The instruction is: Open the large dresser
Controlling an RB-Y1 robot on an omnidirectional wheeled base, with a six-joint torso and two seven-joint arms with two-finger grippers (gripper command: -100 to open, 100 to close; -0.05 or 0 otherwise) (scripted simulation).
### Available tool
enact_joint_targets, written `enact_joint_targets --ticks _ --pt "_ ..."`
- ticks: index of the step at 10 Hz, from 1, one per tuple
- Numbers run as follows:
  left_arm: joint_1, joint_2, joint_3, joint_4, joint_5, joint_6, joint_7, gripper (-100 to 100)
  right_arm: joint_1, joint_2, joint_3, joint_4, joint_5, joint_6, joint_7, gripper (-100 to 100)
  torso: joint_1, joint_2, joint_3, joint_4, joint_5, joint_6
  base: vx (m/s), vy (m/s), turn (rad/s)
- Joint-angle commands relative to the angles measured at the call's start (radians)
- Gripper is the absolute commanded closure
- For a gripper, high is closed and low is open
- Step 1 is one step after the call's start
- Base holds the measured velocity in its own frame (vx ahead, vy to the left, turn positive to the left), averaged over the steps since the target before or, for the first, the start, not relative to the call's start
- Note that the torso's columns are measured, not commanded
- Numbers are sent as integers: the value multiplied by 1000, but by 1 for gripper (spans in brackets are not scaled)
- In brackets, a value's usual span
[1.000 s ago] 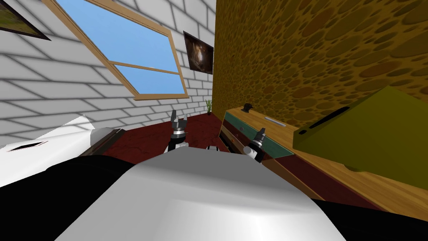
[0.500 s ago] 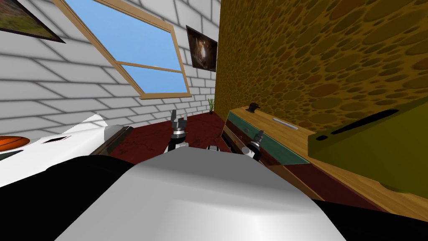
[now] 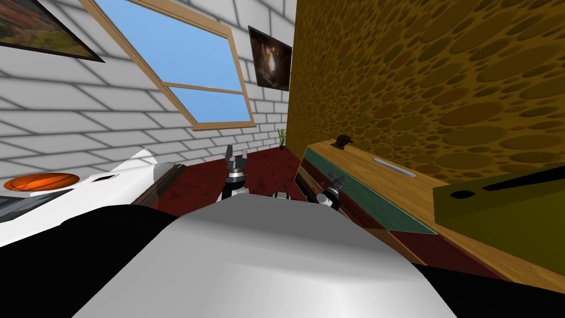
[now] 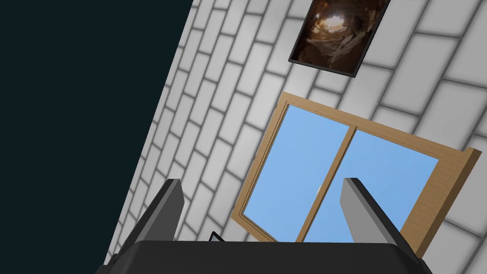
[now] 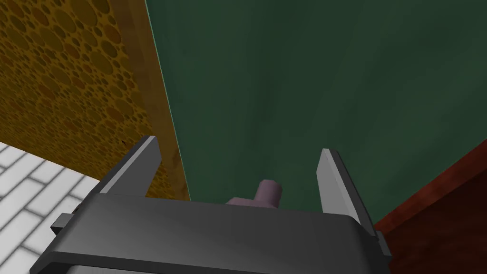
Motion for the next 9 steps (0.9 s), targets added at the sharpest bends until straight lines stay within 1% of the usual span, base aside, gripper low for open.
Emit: enact_joint_targets --ticks 1,3,4,5,6,7,9 --pt "0 0 0 0 0 0 0 0 -12 46 -6 28 -37 3 -78 -100 3 4 2 1 1 1 25 37 43" --pt "0 0 0 0 0 0 0 0 -16 83 -8 41 -51 1 -107 -100 2 6 4 2 1 1 15 28 32" --pt "0 0 0 0 0 0 0 0 -10 72 -7 32 -47 2 -98 -100 1 5 3 2 1 1 5 10 5" --pt "0 0 0 0 0 0 0 0 -30 78 -20 16 -60 34 -69 -100 0 5 3 2 1 1 27 -41 -79" --pt "0 0 0 0 0 0 0 0 -19 75 -14 22 -54 17 -87 -100 -2 3 2 1 0 1 18 -27 -16" --pt "0 0 0 0 0 0 0 0 -21 75 -15 20 -55 22 -83 100 0 3 2 1 0 1 3 -6 2" --pt "0 0 0 0 0 0 0 0 -24 83 -13 11 -54 27 -70 100 5 5 3 -1 -1 0 -78 104 -30"
